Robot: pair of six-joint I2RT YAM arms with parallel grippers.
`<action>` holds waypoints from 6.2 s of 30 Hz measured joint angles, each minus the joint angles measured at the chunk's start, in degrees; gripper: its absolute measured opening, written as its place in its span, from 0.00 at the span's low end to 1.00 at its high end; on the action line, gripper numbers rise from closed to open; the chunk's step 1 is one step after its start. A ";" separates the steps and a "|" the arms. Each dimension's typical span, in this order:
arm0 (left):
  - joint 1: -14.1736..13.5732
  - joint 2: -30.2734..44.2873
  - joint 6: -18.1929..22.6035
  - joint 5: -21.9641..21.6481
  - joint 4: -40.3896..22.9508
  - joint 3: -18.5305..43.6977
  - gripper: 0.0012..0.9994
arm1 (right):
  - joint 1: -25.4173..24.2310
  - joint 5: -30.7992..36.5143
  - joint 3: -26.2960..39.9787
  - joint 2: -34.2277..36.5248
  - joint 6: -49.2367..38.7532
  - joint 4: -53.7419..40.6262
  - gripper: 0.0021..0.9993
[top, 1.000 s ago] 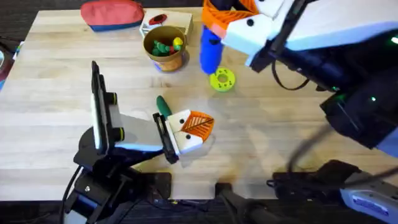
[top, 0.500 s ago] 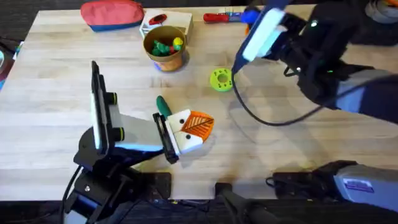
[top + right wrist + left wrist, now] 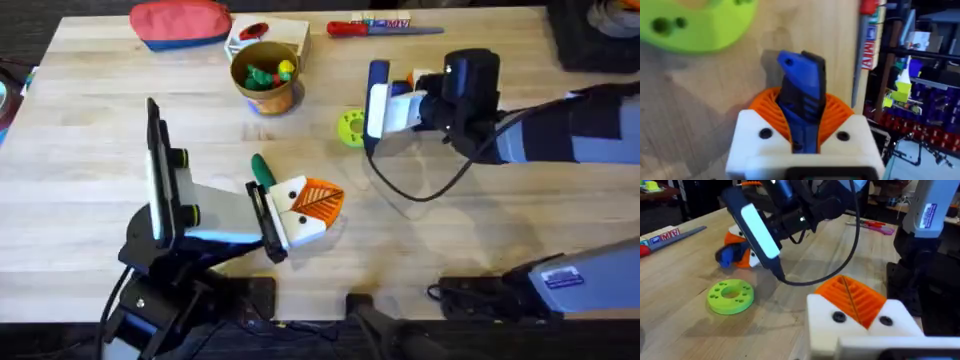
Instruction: Pick up the gripper from the table and insert it into the empty holder that is missing its gripper. Then pick up a screw, insert it into the mounting hole, and use the screwdriver to tighten it. Finally, clean up the table by picking up the vegetable and placing it into the bucket.
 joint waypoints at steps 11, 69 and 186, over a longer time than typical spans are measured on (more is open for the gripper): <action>0.00 0.00 0.02 -0.13 0.02 0.00 0.02 | -0.17 -2.94 3.13 -0.99 4.66 -5.40 0.99; 4.13 48.41 -29.21 -37.94 -34.58 34.82 0.99 | 11.74 -3.36 15.37 -30.19 67.58 -50.31 0.99; 4.70 59.32 -2.76 -51.72 -32.34 59.36 0.99 | 11.74 -3.36 43.89 -27.44 75.53 -93.67 0.99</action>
